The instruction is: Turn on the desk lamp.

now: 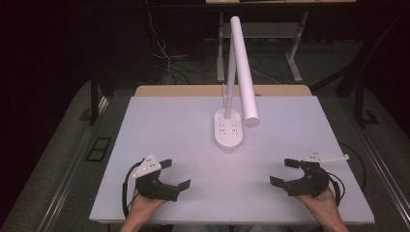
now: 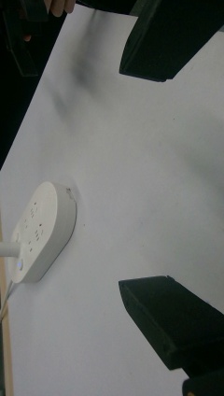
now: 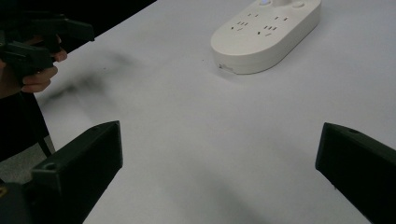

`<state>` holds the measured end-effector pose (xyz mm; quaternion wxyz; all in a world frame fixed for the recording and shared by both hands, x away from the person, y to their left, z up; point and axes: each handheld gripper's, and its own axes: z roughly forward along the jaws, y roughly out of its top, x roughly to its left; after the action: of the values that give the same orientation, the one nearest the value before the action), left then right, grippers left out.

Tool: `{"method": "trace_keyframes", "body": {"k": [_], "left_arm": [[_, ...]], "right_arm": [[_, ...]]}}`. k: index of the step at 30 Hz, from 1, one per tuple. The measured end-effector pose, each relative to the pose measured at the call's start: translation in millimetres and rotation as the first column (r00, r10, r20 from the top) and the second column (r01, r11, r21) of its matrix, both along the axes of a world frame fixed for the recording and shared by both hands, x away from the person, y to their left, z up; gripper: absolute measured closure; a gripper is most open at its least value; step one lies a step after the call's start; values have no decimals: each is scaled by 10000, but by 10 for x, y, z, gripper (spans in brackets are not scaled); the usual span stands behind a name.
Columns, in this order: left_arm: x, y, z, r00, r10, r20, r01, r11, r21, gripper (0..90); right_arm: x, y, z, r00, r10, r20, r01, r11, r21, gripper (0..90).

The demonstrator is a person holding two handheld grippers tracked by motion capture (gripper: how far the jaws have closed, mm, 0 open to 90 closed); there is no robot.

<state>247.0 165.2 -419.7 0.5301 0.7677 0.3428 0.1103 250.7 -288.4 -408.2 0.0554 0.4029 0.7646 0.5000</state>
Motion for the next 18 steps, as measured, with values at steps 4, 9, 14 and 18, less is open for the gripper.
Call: {"method": "trace_keyframes", "body": {"k": [4,9,14,18], "left_arm": [[1,5,-2,10000,-3,1,3,10000,18,0],[-8,10,-6,10000,18,-14,-18,10000,61,0],[-10,17,-10,10000,36,-32,-35,10000,61,0],[-9,15,-16,10000,18,-42,-17,10000,80,0]], "right_arm": [[0,0,3,9999,89,-65,-89,9999,-47,5],[-2,5,7,9998,157,-134,-158,9999,-44,5],[3,13,6,9997,195,-172,-197,9998,-78,5],[8,10,6,9996,214,-196,-216,9997,-108,5]]}}
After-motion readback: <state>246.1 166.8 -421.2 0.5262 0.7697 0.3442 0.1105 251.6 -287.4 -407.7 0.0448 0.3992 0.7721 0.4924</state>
